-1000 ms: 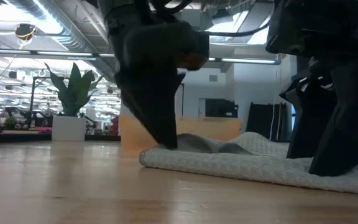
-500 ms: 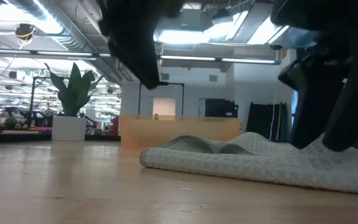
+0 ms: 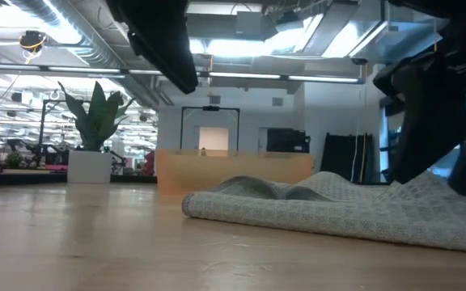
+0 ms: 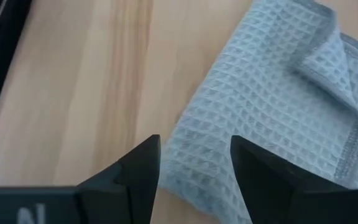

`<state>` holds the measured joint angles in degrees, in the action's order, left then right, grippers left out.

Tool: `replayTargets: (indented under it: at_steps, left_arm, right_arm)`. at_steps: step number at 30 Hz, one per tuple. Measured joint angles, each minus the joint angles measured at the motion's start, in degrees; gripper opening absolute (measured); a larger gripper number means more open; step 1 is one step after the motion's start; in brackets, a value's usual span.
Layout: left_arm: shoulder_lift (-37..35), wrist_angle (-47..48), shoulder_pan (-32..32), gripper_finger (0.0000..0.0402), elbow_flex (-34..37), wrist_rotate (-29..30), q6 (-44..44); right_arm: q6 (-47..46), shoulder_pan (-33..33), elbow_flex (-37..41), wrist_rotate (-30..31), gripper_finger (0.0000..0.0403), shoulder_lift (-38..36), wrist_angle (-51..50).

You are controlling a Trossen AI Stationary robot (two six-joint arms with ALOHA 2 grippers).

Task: Roll microfiber towels into tight, uniform cylinder then place into a basket
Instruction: Roll the gray microfiber towel

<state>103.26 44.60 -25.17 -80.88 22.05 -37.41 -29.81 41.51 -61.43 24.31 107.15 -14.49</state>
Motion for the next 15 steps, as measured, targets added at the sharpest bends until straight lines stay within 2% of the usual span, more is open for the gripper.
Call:
replayTargets:
  at_steps: [7,15]
  left_arm:
    - [0.0,0.0,-0.5,0.0082,0.0,0.0,0.0]
    - [0.0,0.0,-0.5,0.0082,0.0,0.0,-0.1]
  right_arm:
    - [3.2,1.2,1.3,0.1,0.0197,0.0,2.6]
    - [2.1,1.4,6.9,0.3,0.0197,0.0,9.9]
